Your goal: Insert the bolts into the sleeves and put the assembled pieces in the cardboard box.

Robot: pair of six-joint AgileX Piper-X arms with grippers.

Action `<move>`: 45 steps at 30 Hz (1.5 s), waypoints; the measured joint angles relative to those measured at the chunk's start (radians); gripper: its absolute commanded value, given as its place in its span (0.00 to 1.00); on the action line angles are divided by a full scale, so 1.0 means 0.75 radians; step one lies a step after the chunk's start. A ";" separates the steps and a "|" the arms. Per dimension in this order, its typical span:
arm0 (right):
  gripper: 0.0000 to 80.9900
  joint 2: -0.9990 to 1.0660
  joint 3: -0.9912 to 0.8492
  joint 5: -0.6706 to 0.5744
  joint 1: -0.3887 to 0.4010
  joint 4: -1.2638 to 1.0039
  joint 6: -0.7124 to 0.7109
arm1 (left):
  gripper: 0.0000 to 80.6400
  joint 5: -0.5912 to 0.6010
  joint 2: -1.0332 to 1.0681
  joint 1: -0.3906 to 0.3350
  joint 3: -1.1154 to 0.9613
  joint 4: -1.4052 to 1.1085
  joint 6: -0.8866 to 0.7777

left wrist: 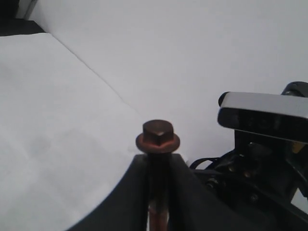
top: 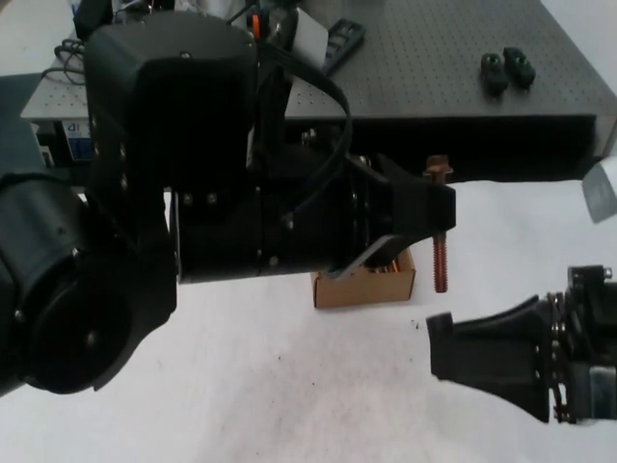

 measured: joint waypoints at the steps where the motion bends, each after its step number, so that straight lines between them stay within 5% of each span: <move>1: 0.03 0.000 0.000 0.013 0.000 -0.012 0.003 | 0.01 0.003 0.000 0.000 0.000 -0.002 0.000; 19: 0.03 0.000 0.000 0.185 0.002 -0.180 0.015 | 0.02 0.040 -0.003 0.003 0.000 -0.032 -0.010; 21: 0.03 0.000 0.004 0.188 0.002 -0.203 0.032 | 0.15 0.067 -0.003 0.005 0.000 -0.032 -0.010; 25: 0.03 0.000 0.008 0.201 0.005 -0.262 0.037 | 0.69 0.078 -0.008 0.005 0.000 -0.026 -0.010; 27: 0.03 0.000 0.011 0.214 0.005 -0.283 0.039 | 0.76 0.010 -0.008 0.005 0.000 -0.014 -0.019; 34: 0.03 0.016 0.010 0.478 -0.031 -0.387 0.030 | 0.59 -0.312 -0.013 0.026 0.000 0.154 -0.009; 40: 0.03 0.329 -0.056 0.669 -0.107 -0.402 -0.135 | 0.04 -0.531 -0.069 0.131 0.014 0.427 0.044; 45: 0.03 0.786 -0.238 0.701 -0.107 -0.472 -0.259 | 0.02 -0.588 -0.155 0.180 0.065 0.508 0.150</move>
